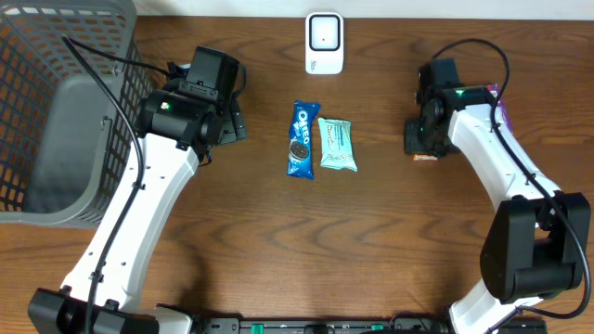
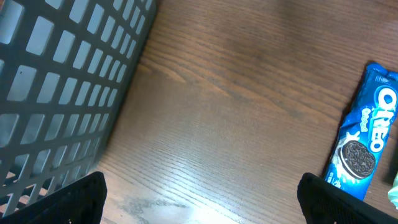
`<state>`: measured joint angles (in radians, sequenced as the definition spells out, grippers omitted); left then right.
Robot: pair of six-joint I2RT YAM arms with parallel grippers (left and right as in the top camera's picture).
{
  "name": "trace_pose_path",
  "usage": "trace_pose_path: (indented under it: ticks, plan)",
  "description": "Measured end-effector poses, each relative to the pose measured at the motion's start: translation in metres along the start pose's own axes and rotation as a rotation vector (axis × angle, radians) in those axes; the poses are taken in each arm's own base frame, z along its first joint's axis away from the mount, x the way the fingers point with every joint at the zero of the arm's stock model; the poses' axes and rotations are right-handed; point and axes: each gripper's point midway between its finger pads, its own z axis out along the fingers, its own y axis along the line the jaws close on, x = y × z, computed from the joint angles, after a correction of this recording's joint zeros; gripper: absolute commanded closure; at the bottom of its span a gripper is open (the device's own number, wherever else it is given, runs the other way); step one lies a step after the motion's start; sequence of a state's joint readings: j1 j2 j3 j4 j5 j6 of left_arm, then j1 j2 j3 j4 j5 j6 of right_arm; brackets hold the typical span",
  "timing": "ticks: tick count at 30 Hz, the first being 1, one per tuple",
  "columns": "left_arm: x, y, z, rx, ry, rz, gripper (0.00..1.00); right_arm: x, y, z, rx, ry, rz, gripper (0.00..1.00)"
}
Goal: Scan the item barcode
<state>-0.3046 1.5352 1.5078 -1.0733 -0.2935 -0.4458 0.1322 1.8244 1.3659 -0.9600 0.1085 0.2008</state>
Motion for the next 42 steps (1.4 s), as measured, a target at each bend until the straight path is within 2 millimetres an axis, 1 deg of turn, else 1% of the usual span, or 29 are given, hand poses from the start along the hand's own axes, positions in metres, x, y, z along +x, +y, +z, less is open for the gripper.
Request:
trace_pose_path:
  ticks: [3, 8, 10, 13, 17, 21, 25, 30, 34, 42]
  plan:
    - [0.000, 0.000, 0.000, 0.000, 0.000, 0.000, 0.02, 0.016, -0.002, 0.010, 0.007, 0.047, -0.005, 0.99]
    - [0.000, 0.000, 0.000, 0.000, 0.000, 0.000, 0.02, 0.038, -0.005, 0.040, 0.022, 0.068, -0.006, 0.98]
    - [0.000, 0.000, 0.000, 0.000, 0.000, 0.000, 0.02, 0.041, -0.007, 0.051, 0.033, 0.053, 0.001, 0.98]
    - [0.000, 0.000, 0.000, 0.000, 0.000, 0.001, 0.02, 0.044, -0.012, 0.062, 0.047, 0.032, 0.018, 0.99]
    - [0.000, 0.000, 0.000, 0.000, 0.000, 0.000, 0.02, 0.041, -0.028, 0.069, 0.065, 0.008, 0.074, 0.99]
    - [0.000, 0.000, 0.000, 0.000, 0.000, 0.000, 0.02, 0.027, -0.038, 0.071, 0.057, -0.043, 0.133, 0.99]
    - [0.000, 0.000, 0.000, 0.000, 0.000, 0.001, 0.02, 0.018, -0.037, 0.072, 0.002, -0.070, 0.168, 0.99]
    - [0.000, 0.000, 0.000, 0.000, 0.000, 0.000, 0.02, 0.022, -0.030, 0.074, -0.042, -0.058, 0.174, 0.99]
    - [0.000, 0.000, 0.000, 0.000, 0.000, 0.001, 0.02, 0.020, -0.028, 0.074, -0.054, -0.067, 0.176, 0.99]
    - [0.000, 0.000, 0.000, 0.000, 0.000, 0.001, 0.02, -0.002, -0.025, 0.073, -0.079, -0.161, 0.186, 0.99]
